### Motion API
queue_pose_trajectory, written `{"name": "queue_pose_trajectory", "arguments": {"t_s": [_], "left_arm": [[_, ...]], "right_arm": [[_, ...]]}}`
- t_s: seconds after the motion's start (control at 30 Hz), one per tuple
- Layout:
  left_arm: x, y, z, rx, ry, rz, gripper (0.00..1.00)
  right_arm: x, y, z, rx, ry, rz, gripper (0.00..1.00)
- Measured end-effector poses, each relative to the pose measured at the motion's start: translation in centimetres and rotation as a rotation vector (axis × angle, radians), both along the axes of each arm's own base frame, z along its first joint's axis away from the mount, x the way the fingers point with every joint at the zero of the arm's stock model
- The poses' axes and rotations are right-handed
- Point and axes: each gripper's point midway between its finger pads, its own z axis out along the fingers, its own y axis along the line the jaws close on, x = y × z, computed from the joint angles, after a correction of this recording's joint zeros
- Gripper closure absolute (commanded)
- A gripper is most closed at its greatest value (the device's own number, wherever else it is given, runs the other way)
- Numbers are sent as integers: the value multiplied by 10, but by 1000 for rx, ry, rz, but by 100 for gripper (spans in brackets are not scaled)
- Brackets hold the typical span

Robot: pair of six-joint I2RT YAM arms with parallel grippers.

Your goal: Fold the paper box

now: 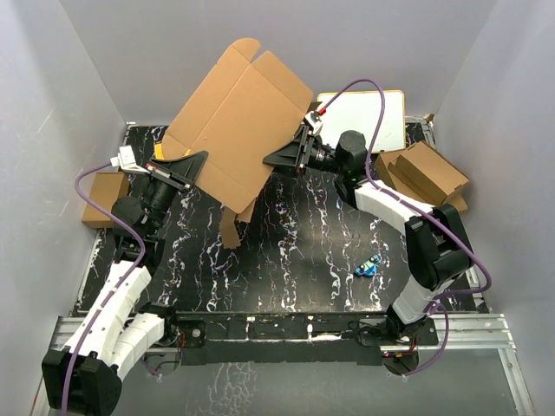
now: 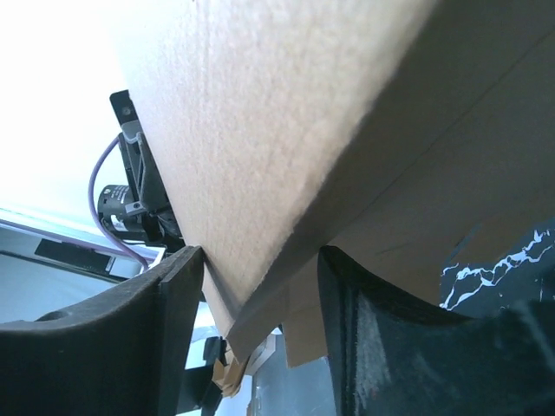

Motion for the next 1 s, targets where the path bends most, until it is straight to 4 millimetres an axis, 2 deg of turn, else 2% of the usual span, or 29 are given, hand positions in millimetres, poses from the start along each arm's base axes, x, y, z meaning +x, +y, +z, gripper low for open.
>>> {"name": "queue_pose_trajectory", "arguments": {"t_s": [0.1,0.3,0.37,0.43,0.57,0.6,0.63,0.67,0.7,0.8,0.9,1.0], "left_arm": [[1,0,-3,11,4,10,100],[6,-1,-18,58,45,20,100],[8,0,-24,78,61,31,100],[11,0,-32,103,81,41,100],[15,0,-44,146,109,46,100],[16,-1,-46,155,113,43,100],[16,-2,-47,163,114,39,100],[17,-3,-48,171,115,35,100],[17,-4,-48,179,115,30,100],[15,-7,-42,190,95,12,100],[10,-12,-33,205,60,-21,100],[7,-15,-33,213,55,-45,100]], "right_arm": [[0,0,0,8,-4,-3,54],[-2,-1,-10,8,21,-10,83],[-1,-2,-12,10,36,-17,90],[1,-4,-13,13,43,-28,92],[1,-8,-18,12,65,-40,92],[2,-9,-21,12,75,-45,89],[2,-9,-23,10,86,-48,80],[2,-10,-26,10,97,-52,67],[3,-11,-28,10,111,-60,60],[3,-16,-38,-1,131,-66,50],[9,-26,-45,-8,150,-90,48],[19,-40,-45,-3,155,-128,48]]}}
